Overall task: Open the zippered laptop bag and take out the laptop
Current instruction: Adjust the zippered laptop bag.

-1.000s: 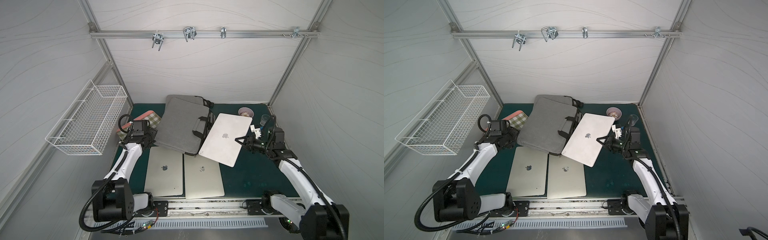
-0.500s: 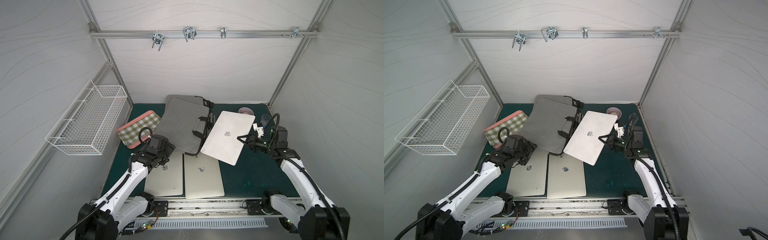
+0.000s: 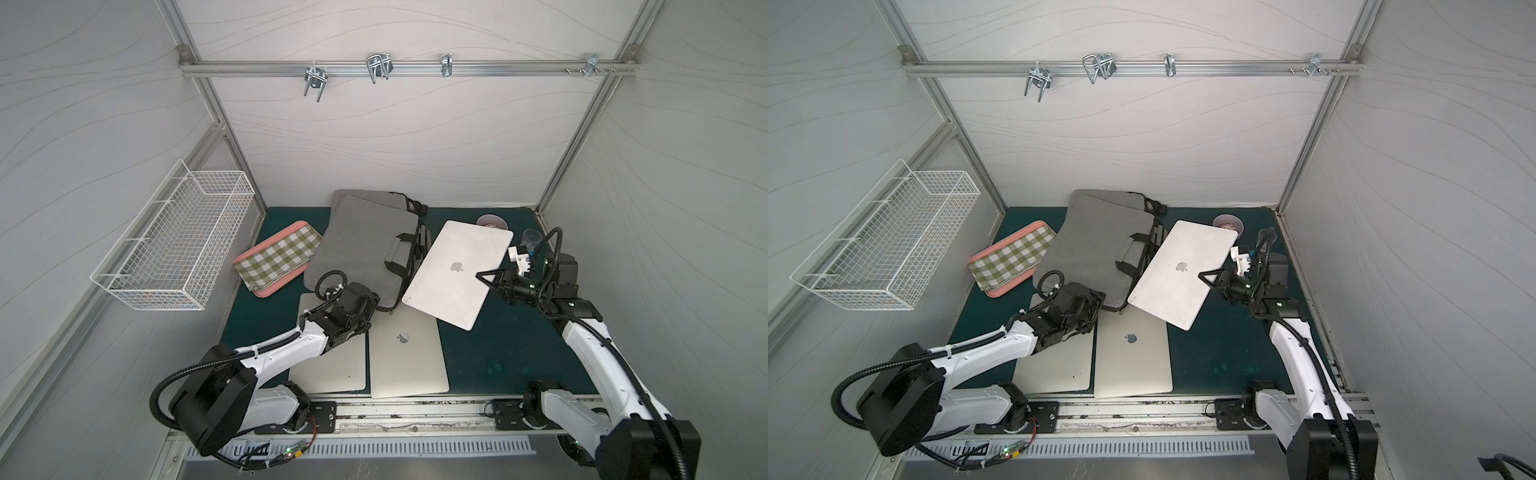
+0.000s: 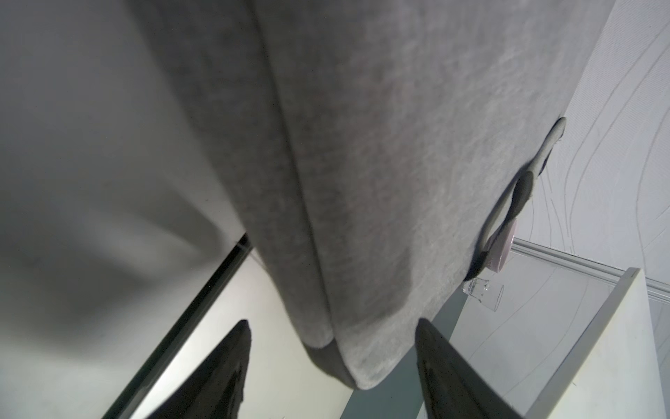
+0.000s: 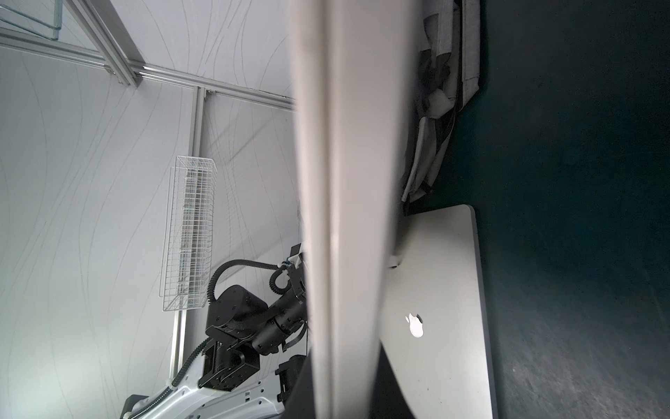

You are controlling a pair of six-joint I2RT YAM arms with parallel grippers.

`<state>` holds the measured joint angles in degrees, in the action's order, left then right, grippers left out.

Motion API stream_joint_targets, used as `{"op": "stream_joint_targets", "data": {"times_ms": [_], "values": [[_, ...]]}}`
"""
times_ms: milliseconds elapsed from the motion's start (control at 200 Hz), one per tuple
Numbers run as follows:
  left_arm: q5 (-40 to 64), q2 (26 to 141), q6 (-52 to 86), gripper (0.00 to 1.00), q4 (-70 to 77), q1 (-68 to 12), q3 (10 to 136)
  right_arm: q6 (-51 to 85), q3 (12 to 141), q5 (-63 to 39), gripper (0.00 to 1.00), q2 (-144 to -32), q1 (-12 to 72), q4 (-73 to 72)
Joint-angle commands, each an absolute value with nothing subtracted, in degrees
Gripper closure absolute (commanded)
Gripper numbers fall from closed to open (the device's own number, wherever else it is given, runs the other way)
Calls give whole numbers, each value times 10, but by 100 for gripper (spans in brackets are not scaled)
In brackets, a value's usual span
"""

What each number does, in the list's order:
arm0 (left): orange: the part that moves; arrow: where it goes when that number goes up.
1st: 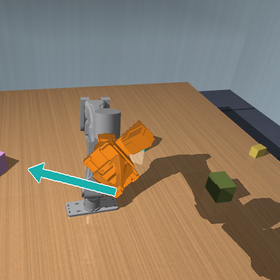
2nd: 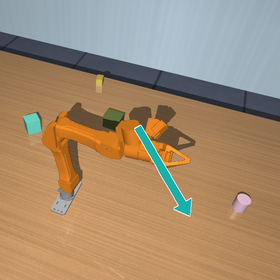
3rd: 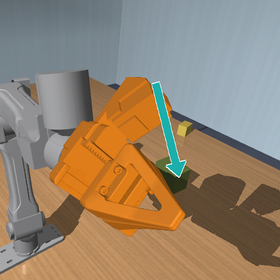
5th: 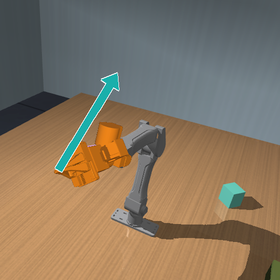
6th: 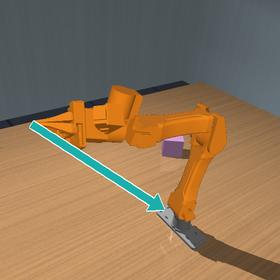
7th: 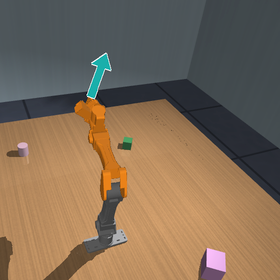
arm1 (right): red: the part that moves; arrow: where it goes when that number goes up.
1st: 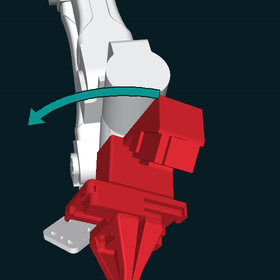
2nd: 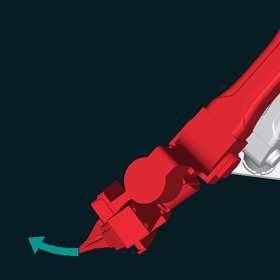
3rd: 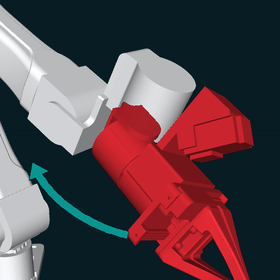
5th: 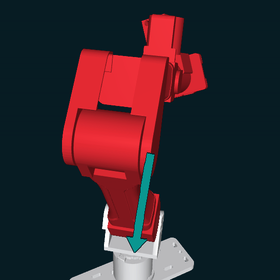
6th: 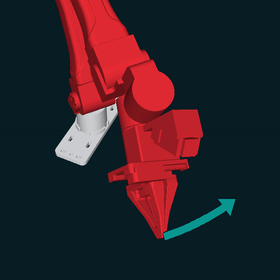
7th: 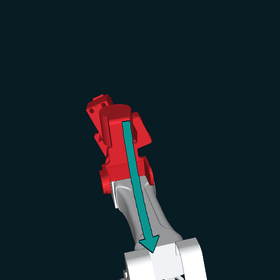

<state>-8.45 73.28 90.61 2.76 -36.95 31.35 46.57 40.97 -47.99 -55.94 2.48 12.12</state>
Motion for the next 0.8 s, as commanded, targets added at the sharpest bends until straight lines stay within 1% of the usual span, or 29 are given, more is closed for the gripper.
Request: {"op": "stream_joint_targets", "data": {"times_ms": [0,90,225,355,360,415,495,635,795], "values": [[-108,761,953,36,123,-382,315,462,422,-521,100,-537,19,48],[-106,783,960,44,137,-386,323,463,423,-521,100,-540,18,47],[-104,800,974,69,168,-388,327,461,423,-523,100,-541,18,47],[-109,813,1019,91,201,-390,327,460,419,-523,100,-543,18,44],[-109,813,1021,93,203,-390,327,460,419,-523,100,-544,18,43],[-119,817,1040,100,221,-390,330,461,419,-524,100,-543,17,41],[-133,827,1066,100,236,-390,343,462,421,-525,100,-543,17,40],[-169,868,1116,100,332,-390,364,464,428,-527,100,-544,18,40],[-171,931,1110,100,377,-382,422,466,432,-533,100,-542,18,38]]}}
